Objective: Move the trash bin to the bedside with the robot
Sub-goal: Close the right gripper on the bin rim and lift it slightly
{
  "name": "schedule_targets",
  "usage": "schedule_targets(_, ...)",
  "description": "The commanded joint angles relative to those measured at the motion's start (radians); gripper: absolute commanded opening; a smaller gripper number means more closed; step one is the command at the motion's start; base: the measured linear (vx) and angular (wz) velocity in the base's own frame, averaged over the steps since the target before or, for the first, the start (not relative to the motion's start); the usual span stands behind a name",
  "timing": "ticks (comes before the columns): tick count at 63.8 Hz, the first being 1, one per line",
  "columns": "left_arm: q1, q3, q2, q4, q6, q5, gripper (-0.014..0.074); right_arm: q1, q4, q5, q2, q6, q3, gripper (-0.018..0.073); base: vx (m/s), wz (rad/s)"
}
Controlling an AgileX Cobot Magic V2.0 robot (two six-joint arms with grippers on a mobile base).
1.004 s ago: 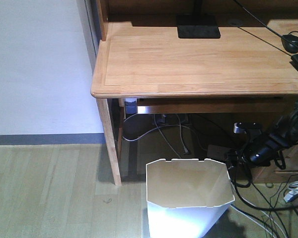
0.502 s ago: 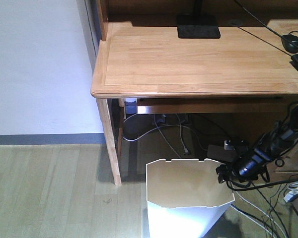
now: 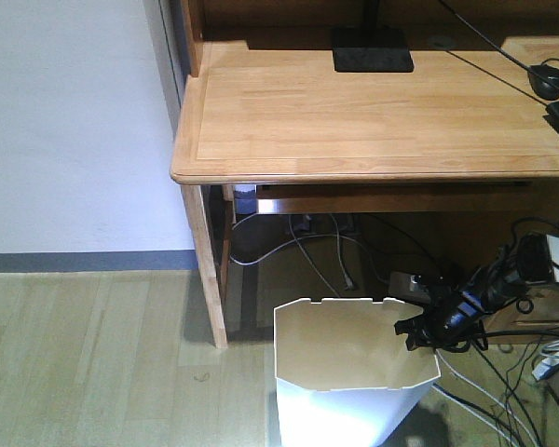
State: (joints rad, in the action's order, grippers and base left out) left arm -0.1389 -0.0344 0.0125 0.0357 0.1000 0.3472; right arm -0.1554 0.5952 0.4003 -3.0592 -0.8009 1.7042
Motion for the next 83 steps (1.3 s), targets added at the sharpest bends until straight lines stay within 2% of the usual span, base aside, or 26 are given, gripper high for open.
schedule_targets(1,0.003,-0.003,0.014,-0.002,0.004,-0.066,-0.0006,-0.003,-0.016,0.076,0.014,0.051,0.072,0.0112,0.00,0.00)
schedule_targets(7,0.003,-0.003,0.014,-0.002,0.004,-0.066,-0.0006,-0.003,-0.063,0.159,-0.018,0.080,0.137,-0.0017,0.00,0.00)
schedule_targets(14,0.003,-0.003,0.014,-0.002,0.004,-0.066,-0.0006,-0.004,-0.057,0.196,-0.015,0.084,0.169,-0.0012,0.00,0.00)
schedule_targets(25,0.003,-0.003,0.014,-0.002,0.004,-0.066,-0.0006,-0.006,0.027,0.262,0.042,-0.016,0.168,-0.0008,0.00,0.00)
schedule_targets(34,0.003,-0.003,0.014,-0.002,0.004,-0.066,-0.0006,-0.016,0.073,0.319,0.091,-0.031,0.136,-0.0006,0.00,0.00)
schedule_targets(43,0.003,-0.003,0.014,-0.002,0.004,-0.066,-0.0006,-0.032,0.100,0.223,0.210,-0.072,-0.016,-0.0005,0.00,0.00)
schedule_targets(48,0.003,-0.003,0.014,-0.002,0.004,-0.066,-0.0006,-0.043,0.146,0.184,0.291,-0.161,-0.124,-0.0005,0.00,0.00)
schedule_targets(57,0.003,-0.003,0.014,-0.002,0.004,-0.066,-0.0006,-0.045,0.206,0.188,0.409,-0.282,-0.274,-0.0005,0.00,0.00)
schedule_targets(64,0.003,-0.003,0.014,-0.002,0.004,-0.066,-0.0006,-0.045,0.259,0.194,0.506,-0.314,-0.373,-0.0005,0.00,0.00)
schedule_targets(73,0.003,-0.003,0.014,-0.002,0.004,-0.066,-0.0006,-0.045,0.351,0.218,0.607,-0.406,-0.483,-0.0005,0.00,0.00)
schedule_targets(83,0.003,-0.003,0.014,-0.002,0.004,-0.066,-0.0006,-0.042,0.403,0.259,0.687,-0.450,-0.573,-0.0005,0.00,0.00)
